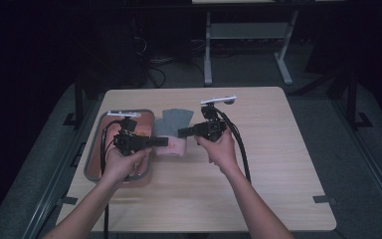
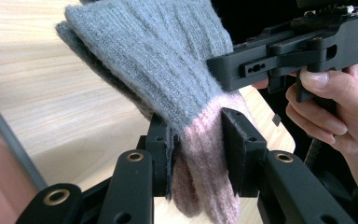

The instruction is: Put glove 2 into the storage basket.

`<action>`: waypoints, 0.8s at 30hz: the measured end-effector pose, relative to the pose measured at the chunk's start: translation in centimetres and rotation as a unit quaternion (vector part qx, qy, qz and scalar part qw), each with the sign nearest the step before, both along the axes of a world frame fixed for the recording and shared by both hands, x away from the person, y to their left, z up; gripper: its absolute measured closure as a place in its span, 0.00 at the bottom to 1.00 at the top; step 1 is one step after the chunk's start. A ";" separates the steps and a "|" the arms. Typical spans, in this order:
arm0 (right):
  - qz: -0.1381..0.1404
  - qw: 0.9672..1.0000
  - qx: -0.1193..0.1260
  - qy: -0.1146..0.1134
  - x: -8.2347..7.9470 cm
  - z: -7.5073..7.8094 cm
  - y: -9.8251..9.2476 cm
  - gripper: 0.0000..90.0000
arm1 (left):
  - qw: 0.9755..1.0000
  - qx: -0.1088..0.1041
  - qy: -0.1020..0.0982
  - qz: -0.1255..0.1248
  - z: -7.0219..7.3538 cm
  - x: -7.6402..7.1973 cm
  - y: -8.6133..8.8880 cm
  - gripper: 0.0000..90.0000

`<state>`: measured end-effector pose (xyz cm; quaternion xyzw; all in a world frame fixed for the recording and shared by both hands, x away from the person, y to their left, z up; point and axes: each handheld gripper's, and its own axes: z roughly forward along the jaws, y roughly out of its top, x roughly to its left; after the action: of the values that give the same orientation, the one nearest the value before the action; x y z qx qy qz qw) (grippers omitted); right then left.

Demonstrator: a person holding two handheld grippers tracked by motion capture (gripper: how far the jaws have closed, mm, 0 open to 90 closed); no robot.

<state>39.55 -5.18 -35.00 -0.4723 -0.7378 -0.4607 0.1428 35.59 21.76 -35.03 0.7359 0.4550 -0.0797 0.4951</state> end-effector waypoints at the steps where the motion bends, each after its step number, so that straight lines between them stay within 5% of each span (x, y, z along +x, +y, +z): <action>1: 0.000 1.000 0.003 0.001 0.0 0.1 0.2 0.86 | 1.000 0.001 0.000 0.001 0.0 0.0 0.1 0.73; 24: 0.024 1.000 0.010 -0.002 1.1 0.2 2.9 0.86 | 1.000 0.005 0.003 0.020 0.4 0.0 2.8 0.74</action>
<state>40.68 -2.24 -34.79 -0.4519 -0.7447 -0.4655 0.1566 35.64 24.58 -34.62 0.7288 0.4718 -0.0697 0.4912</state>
